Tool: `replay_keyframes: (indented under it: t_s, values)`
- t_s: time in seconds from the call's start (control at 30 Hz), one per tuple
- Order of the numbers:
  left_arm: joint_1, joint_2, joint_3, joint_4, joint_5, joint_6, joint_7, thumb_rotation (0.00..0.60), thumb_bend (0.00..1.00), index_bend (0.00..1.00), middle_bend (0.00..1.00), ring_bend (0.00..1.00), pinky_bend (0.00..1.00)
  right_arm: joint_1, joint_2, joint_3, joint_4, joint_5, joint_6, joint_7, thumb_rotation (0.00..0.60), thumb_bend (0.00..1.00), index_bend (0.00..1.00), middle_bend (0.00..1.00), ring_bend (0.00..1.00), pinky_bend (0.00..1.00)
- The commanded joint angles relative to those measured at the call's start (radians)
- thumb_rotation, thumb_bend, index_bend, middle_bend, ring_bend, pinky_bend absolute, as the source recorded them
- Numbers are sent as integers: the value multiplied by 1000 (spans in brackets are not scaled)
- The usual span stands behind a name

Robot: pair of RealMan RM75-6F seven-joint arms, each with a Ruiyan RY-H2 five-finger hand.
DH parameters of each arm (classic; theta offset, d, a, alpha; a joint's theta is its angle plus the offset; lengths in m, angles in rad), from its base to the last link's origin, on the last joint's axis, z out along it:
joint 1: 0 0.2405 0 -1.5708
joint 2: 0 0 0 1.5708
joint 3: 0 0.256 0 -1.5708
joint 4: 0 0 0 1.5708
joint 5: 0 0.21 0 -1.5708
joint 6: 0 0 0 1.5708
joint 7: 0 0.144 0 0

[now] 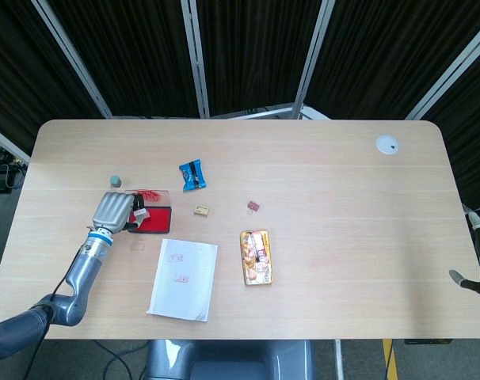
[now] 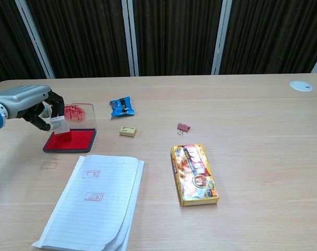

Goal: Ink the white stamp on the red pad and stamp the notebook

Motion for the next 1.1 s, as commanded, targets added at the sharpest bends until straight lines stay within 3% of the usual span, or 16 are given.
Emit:
replay_keyframes:
  t_s: [0.03, 0.6, 1.1]
  values:
    - [-3, -10, 5, 15, 0, -7, -2, 600, 376, 538, 547, 835, 867, 0, -1, 0, 1, -1, 0, -2, 600, 0, 0, 0, 0, 0]
    - [-5, -56, 21, 107, -6, -40, -26, 600, 390, 550, 554, 835, 867, 3, -7, 2, 12, 13, -11, -6, 600, 0, 0, 0, 0, 0]
    - [-3, -51, 19, 105, 5, -27, -41, 600, 389, 551, 554, 835, 867, 3, -7, 2, 14, 18, -17, -6, 600, 0, 0, 0, 0, 0]
